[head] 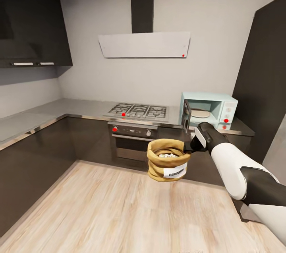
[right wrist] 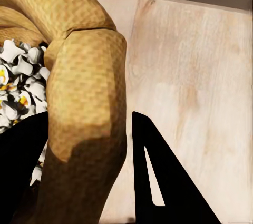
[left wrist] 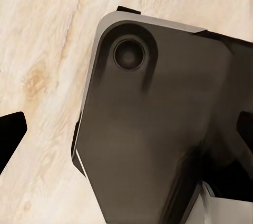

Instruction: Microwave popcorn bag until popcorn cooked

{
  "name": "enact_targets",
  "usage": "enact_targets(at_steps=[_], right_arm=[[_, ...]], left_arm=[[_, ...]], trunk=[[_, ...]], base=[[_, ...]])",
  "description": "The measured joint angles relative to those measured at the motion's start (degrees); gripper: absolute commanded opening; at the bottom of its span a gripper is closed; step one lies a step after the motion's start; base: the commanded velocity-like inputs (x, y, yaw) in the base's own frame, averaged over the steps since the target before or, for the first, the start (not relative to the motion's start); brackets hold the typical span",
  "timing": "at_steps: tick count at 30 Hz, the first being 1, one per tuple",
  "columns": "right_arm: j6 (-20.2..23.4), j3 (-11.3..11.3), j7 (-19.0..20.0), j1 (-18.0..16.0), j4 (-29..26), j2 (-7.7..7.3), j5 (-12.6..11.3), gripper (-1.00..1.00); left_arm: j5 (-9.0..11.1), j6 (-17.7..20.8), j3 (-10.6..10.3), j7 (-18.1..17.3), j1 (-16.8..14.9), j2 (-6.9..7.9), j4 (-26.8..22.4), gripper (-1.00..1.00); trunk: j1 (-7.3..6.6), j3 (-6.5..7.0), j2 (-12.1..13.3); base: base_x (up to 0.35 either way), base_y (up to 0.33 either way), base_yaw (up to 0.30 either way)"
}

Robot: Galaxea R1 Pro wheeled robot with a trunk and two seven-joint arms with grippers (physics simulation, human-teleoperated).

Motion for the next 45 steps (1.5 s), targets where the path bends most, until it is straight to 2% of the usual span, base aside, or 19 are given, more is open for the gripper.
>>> enact_targets(at_steps=[10, 15, 45], right_arm=[[0.0, -0.1, 0.1, 0.0, -0.1, -0.75, 0.0, -1.00], [0.0, -0.1, 0.1, 0.0, -0.2, -1.64, 0.0, -1.00], [0.0, 0.0, -0.1, 0.0, -0.2, -1.69, 0.1, -1.00]], left_arm=[[0.0, 0.0, 0.0, 0.0, 0.0, 0.03, 0.0, 1.00], [0.0, 0.0, 0.0, 0.0, 0.0, 0.06, 0.0, 1.00], [0.0, 0.0, 0.0, 0.0, 0.0, 0.01, 0.0, 1.00]], trunk=[[0.00, 0.19, 0.0], [0.00, 0.29, 0.0], [0.00, 0.87, 0.0]], base=[[0.000, 0.000, -0.240], [0.000, 0.000, -0.240], [0.000, 0.000, -0.240]])
